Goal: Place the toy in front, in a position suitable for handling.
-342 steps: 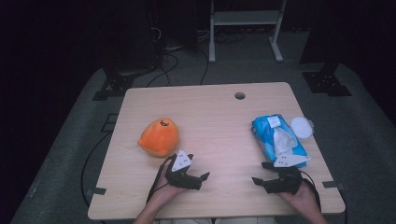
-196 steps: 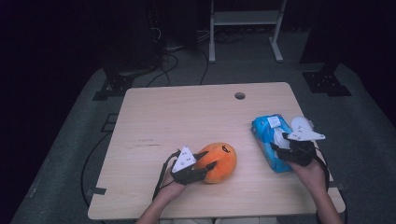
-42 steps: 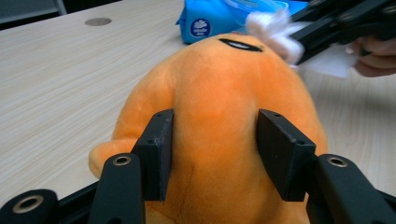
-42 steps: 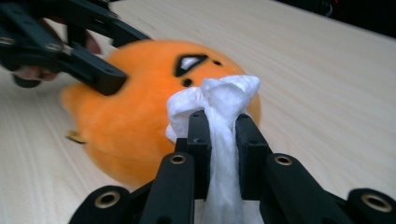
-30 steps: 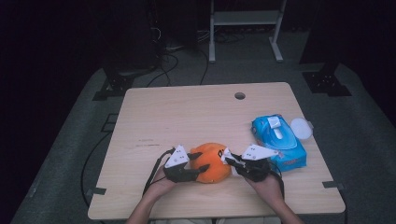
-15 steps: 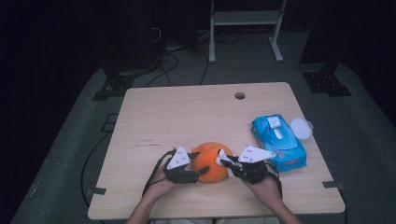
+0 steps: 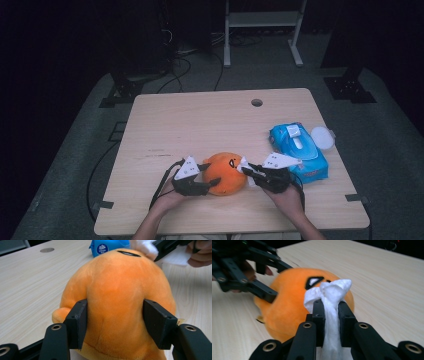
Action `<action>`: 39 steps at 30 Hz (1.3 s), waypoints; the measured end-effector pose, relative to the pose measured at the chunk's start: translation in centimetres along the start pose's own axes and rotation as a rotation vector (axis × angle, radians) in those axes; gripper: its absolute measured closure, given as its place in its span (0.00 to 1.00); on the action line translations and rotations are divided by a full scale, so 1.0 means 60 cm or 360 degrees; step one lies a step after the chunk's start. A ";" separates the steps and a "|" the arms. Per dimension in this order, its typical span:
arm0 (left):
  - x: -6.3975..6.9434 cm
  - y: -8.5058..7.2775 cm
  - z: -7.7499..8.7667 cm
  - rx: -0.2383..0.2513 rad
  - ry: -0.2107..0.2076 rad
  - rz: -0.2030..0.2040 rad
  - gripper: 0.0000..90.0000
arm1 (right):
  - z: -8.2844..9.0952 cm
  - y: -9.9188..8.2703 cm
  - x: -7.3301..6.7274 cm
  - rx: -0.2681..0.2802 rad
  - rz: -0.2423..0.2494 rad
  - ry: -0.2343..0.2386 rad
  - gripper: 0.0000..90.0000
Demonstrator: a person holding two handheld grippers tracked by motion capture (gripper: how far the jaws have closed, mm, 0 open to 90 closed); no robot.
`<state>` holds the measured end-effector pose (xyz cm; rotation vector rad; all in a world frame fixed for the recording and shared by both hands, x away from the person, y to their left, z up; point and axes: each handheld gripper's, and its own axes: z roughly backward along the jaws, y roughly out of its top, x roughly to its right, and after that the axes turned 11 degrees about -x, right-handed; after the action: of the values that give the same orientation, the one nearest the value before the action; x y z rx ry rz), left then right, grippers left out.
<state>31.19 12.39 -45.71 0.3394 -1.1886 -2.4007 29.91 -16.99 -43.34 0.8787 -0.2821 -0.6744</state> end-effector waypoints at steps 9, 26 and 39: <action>0.009 0.007 -0.004 -0.0003 0.0029 -0.0051 0.44 | 0.001 0.014 -0.026 0.0016 0.0109 0.0028 0.87; 0.028 0.026 -0.008 0.0028 0.0039 -0.0131 0.46 | 0.003 0.030 -0.042 0.0019 0.0171 0.0036 0.87; 0.029 0.025 -0.013 0.0035 0.0075 -0.0045 0.35 | 0.001 0.004 -0.005 -0.0029 0.0022 -0.0050 0.87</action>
<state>30.40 10.19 -45.02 0.4204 -1.1980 -2.3916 29.72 -16.74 -43.10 0.8487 -0.3093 -0.6774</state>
